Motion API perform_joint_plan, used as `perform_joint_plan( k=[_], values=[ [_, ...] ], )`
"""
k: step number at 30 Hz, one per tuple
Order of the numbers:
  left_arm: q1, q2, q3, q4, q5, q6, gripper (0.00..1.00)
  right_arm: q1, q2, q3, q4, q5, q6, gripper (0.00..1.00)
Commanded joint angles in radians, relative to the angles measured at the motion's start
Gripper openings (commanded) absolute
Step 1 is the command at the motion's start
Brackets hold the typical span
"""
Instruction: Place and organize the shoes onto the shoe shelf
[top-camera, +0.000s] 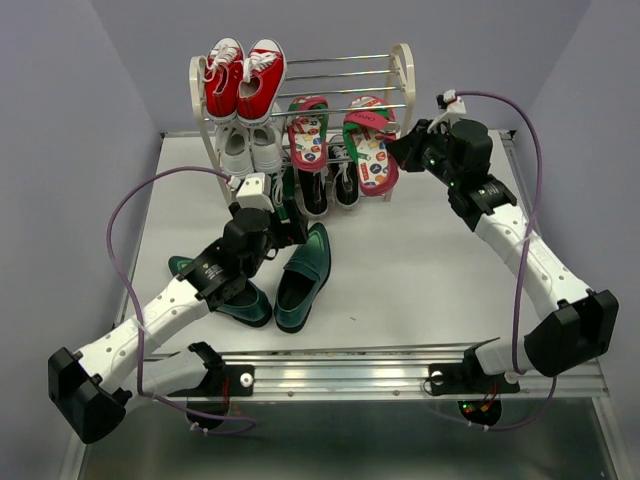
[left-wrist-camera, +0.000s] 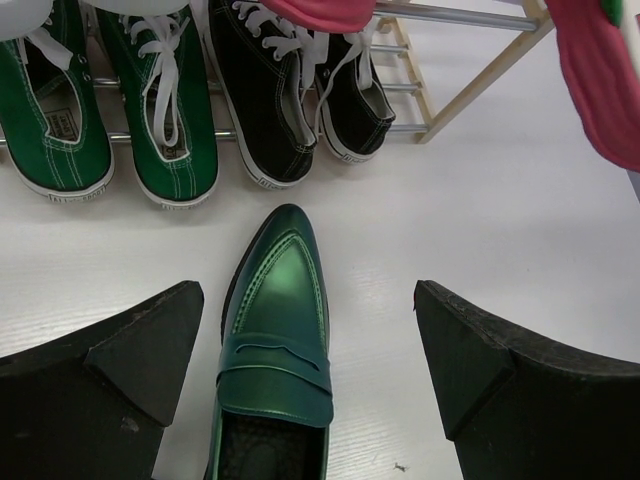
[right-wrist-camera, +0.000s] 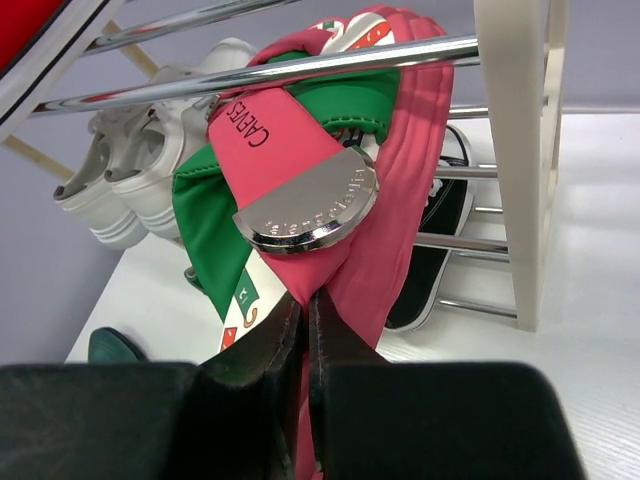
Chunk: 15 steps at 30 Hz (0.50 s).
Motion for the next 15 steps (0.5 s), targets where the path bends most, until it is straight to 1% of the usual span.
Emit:
perform_joint_plan(
  k=[1,8,12,15],
  values=[
    [-0.006,-0.007,0.054,0.036,-0.004,0.017,0.99,0.036,-0.008,-0.008,0.262,0.094,0.026,0.01],
    [-0.006,-0.037,0.037,0.032,-0.001,0.019,0.99,0.085,0.035,-0.023,0.336,0.175,0.015,0.01],
    [-0.006,-0.049,0.035,0.018,-0.014,0.026,0.99,0.126,0.053,-0.071,0.498,0.251,0.021,0.01],
    [-0.006,-0.065,0.028,0.013,-0.023,0.028,0.99,0.135,0.081,-0.075,0.568,0.304,0.002,0.01]
  ],
)
